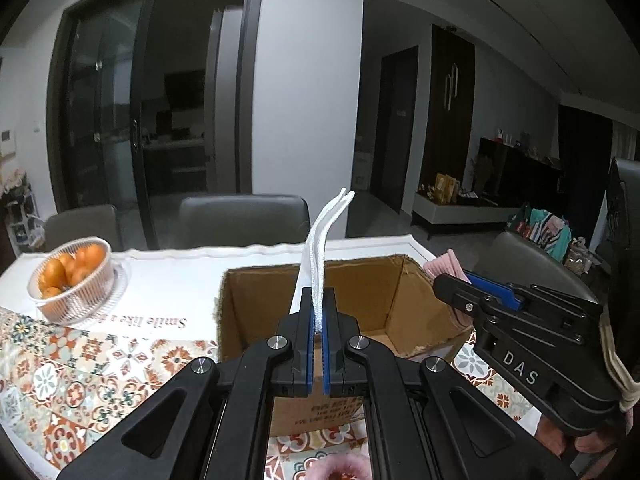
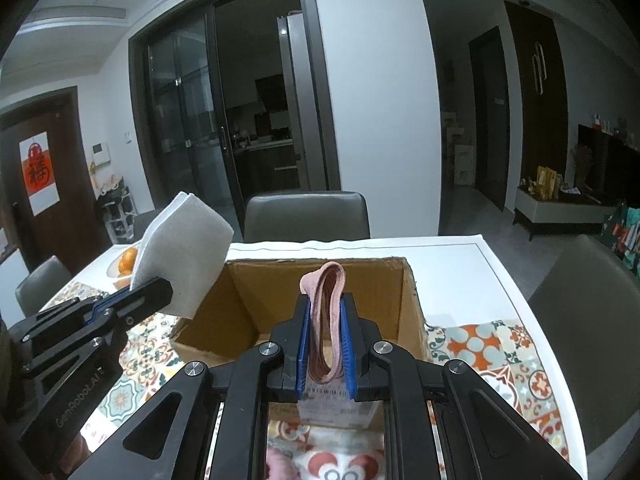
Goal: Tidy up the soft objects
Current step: 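Open both grippers over the cardboard box to drop the sock and hair band, then move both grippers back from the box to the pile of soft items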
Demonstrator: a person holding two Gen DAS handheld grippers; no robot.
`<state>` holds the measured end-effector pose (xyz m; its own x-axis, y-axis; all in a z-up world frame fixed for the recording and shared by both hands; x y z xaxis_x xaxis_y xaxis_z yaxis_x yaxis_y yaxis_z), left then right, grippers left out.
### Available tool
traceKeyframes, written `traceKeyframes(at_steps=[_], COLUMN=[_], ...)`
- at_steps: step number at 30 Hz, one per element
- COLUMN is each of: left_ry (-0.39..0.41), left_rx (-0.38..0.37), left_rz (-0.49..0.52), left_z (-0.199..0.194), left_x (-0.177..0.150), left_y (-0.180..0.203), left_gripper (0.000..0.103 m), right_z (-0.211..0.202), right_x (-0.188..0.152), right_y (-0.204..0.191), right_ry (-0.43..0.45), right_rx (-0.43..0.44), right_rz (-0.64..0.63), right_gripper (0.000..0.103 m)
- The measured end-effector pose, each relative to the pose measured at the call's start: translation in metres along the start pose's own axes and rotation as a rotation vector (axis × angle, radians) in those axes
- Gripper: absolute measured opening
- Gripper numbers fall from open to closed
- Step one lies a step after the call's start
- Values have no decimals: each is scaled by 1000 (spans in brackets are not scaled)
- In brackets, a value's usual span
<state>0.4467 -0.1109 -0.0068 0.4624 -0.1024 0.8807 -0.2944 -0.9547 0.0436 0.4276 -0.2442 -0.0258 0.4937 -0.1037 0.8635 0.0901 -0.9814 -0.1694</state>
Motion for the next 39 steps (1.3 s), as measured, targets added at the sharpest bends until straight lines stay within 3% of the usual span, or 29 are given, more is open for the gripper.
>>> traceKeyframes(at_steps=[10, 12, 13, 17, 19, 39], left_ry=[-91, -107, -111, -116, -113, -42], left_rx=[16, 20, 25, 45, 49, 91], left_rz=[12, 15, 17, 27, 26, 40], left_z=[43, 48, 49, 51, 48, -32], left_x=[-10, -13, -14, -17, -19, -26], left_y=[-5, -6, -6, -9, -10, -8], left_gripper=[6, 13, 16, 29, 31, 39], right_z=[47, 53, 55, 60, 60, -17], right_x=[-4, -5, -5, -6, -6, -15], right_y=[11, 15, 16, 20, 22, -3], right_ry=[-90, -107, -112, -115, -114, -46], right_rx=[0, 0, 2, -15, -24, -48], right_rz=[14, 30, 39, 46, 50, 39], right_gripper=[17, 28, 39, 46, 48, 49])
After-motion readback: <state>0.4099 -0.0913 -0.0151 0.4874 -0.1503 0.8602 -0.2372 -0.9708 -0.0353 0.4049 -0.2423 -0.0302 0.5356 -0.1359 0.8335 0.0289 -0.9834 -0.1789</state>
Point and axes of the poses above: each gripper's, at about its wrist camera, not at the fingertips, and z roughly the way its jaws point, y to its right, x to its top, the point moved 8 cm from there along z, roughly the way its jaws point, and after that the axes turned 3 degrees about x, right-handed, at the moved point
